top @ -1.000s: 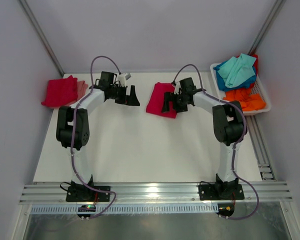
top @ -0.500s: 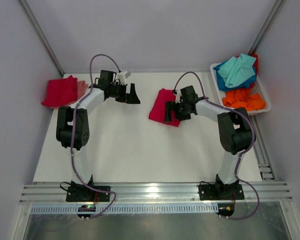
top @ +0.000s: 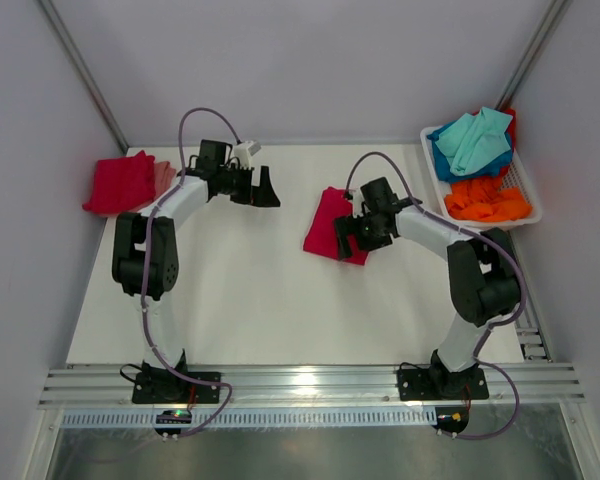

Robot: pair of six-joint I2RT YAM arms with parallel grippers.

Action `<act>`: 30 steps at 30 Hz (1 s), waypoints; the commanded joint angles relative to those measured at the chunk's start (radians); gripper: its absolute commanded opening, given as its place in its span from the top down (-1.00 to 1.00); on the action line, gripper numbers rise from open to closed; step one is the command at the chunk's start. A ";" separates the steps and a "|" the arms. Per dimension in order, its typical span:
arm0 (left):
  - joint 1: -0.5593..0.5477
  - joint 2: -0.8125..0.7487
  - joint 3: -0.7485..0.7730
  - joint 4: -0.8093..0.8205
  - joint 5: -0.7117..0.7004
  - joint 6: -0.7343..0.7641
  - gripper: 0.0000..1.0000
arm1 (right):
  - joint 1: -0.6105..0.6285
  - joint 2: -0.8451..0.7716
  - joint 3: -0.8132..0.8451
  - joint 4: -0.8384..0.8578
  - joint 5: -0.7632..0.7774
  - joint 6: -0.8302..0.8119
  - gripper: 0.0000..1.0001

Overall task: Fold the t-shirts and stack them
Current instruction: Put the neatly folded tshirt into the corner of the board with the left arm

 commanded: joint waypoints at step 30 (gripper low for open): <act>0.007 0.334 0.290 0.116 0.368 -0.270 -0.98 | 0.000 0.160 0.257 -0.039 0.599 -0.108 -0.99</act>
